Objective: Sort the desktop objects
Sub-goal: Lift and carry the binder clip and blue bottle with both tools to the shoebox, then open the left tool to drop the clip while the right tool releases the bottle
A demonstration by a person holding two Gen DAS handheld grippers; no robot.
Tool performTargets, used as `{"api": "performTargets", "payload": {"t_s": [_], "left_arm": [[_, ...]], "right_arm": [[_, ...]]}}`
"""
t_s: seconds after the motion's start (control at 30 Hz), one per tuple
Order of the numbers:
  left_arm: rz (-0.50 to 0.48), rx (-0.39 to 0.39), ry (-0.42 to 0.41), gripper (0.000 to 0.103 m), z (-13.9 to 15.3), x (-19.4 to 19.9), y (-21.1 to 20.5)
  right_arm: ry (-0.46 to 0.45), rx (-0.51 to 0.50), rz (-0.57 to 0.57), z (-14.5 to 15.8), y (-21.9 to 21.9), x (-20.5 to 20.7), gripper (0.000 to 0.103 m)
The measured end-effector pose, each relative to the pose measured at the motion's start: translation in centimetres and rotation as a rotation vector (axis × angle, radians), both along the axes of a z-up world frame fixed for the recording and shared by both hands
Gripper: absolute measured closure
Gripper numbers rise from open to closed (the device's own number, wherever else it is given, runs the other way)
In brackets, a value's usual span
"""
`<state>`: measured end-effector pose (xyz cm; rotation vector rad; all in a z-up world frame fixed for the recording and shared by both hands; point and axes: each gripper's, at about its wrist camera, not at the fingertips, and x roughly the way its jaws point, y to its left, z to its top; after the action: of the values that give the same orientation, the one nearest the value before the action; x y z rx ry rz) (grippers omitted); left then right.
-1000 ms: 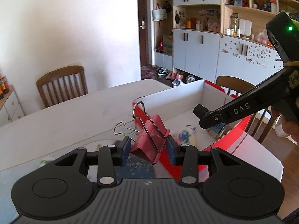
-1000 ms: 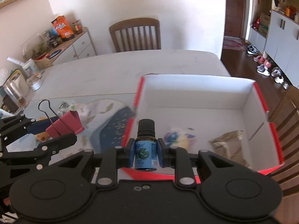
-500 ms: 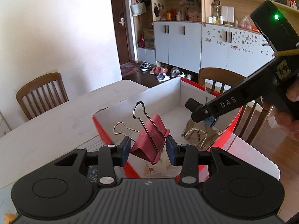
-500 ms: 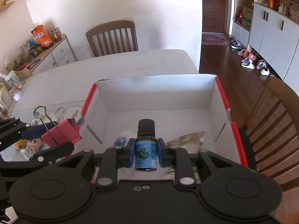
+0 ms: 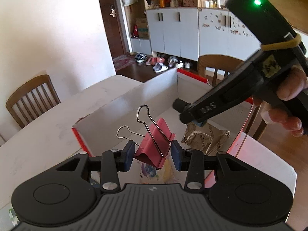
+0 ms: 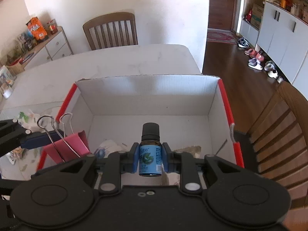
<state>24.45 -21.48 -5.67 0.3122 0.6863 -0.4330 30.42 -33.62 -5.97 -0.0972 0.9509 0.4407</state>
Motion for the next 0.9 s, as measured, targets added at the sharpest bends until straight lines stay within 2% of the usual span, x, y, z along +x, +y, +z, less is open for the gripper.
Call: {"api": "performTargets", "payload": {"t_s": [0.23,0.33,0.6,0.9], "left_arm": [[-0.023,0.029,0.062,0.064,-1.3,1.7,-1.0],[-0.030,0.067,0.089,0.064,-2.0,2.4,-1.5],[-0.031,0.096,0.167,0.064,-3.5,3.6,-1.8],[-0.014,0.079,0.265,0.064,-3.9,5.0,-1.7]], "right_arm": [[0.001,-0.067,0.042,-1.4,0.8,2.3,0.080],[0.021,-0.078,0.046,-2.2,1.2,3.2,0.080],[0.087,-0.096,0.079,-4.5,2.2,4.5,0.080],[0.144,-0.131,0.107,-6.5,3.2,5.1,0.080]]}}
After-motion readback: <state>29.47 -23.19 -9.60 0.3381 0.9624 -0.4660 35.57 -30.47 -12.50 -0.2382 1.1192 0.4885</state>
